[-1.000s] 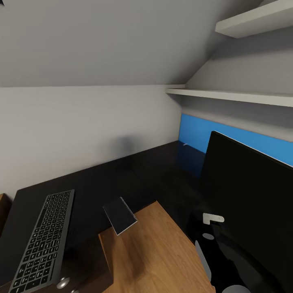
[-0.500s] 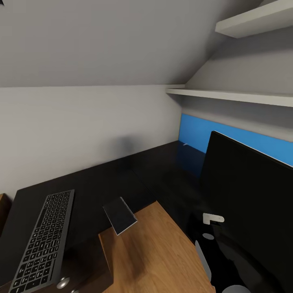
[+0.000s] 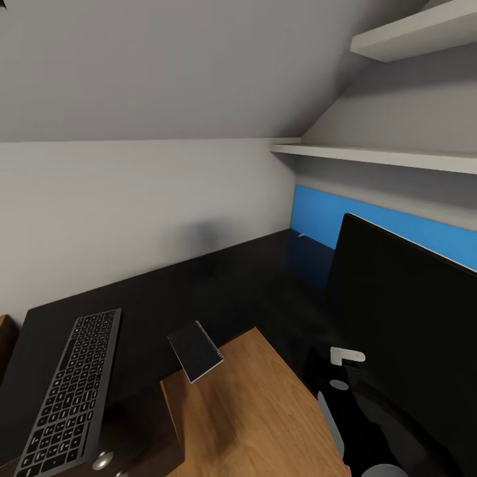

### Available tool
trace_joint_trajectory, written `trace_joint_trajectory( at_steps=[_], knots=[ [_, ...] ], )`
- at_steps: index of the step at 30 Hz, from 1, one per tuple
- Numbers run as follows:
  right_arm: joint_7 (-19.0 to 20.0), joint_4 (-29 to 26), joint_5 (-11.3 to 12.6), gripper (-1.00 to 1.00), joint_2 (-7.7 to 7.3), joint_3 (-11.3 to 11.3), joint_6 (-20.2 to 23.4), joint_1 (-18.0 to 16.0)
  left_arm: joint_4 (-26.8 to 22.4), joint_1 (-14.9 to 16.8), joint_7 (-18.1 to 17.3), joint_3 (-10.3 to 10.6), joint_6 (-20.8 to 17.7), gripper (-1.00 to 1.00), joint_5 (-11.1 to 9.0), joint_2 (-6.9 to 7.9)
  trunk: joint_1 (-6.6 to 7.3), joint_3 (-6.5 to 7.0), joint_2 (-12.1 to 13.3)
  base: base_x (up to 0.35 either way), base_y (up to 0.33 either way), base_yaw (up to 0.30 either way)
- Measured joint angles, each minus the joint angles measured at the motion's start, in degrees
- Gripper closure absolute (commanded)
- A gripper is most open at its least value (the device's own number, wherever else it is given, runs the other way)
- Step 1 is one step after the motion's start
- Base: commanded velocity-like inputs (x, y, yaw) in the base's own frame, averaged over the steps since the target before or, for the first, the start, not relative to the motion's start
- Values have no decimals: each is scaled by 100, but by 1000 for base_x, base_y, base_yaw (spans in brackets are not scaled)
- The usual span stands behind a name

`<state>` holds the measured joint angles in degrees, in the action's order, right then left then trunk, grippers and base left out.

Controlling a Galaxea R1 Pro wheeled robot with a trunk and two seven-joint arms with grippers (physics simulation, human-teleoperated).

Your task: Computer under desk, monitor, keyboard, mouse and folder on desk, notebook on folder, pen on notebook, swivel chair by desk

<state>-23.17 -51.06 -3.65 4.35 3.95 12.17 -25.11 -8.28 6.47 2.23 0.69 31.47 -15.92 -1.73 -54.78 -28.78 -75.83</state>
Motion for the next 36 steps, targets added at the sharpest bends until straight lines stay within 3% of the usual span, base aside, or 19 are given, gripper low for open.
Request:
trace_joint_trajectory(
  at_steps=[36],
  knots=[
    [1,0,0,-100,0,132,2,0,0,0,0,0,0,-100,0,-2,0,0,0,0,0,0]
  ],
)
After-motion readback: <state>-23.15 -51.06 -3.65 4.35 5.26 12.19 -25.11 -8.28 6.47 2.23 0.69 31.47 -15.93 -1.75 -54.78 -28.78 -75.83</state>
